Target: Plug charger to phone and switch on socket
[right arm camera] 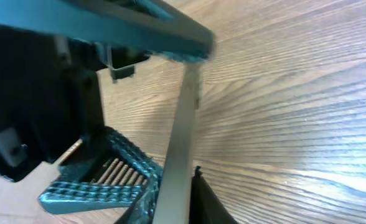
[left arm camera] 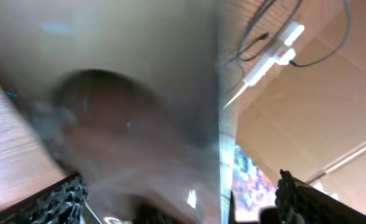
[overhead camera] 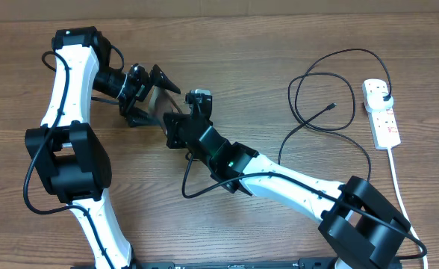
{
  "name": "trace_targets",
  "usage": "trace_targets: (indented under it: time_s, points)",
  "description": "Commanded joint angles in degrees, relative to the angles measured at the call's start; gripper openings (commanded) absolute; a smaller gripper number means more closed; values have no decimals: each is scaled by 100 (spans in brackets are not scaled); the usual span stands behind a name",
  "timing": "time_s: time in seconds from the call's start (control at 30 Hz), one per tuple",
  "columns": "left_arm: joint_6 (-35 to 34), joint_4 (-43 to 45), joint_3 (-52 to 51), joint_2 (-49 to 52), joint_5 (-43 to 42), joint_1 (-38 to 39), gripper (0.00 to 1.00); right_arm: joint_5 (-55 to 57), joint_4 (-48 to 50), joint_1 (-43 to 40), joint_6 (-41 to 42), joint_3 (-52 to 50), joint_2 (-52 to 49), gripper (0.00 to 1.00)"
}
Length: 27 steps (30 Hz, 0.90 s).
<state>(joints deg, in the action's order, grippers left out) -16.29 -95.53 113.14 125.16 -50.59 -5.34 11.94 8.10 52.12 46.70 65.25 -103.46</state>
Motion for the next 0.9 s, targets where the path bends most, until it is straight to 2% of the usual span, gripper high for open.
trace_targets:
  time_s: [0.0,0.07,0.23,0.4,0.5,0.6,0.7,0.87]
  points:
    - [107,68,186,-4,-466,-133,99,-2,-120,-354,4,190,225,9]
    - [114,57,278,-4,-479,-304,100,-2,-485,-597,4,190,393,4]
    - [479,-136,726,-57,-586,-870,100,-2,-1591,-1364,2,190,986,4]
    - [975,-133,894,-610,-1117,-1486,100,-46,-3016,-2361,509,190,1670,4]
    - [1250,-133,894,-1113,-994,-1840,100,-505,-3711,-3084,584,188,2013,4]
    - [1355,-133,894,-1794,-378,-2175,100,-1318,-4079,-3912,555,164,2317,4]
    - [1351,-131,890,-2498,568,-2339,100,-2107,-3998,-4570,560,33,2511,4]
    - [1270,-131,872,-3786,1899,-2330,99,-3134,-2975,-4999,977,-581,2579,4]
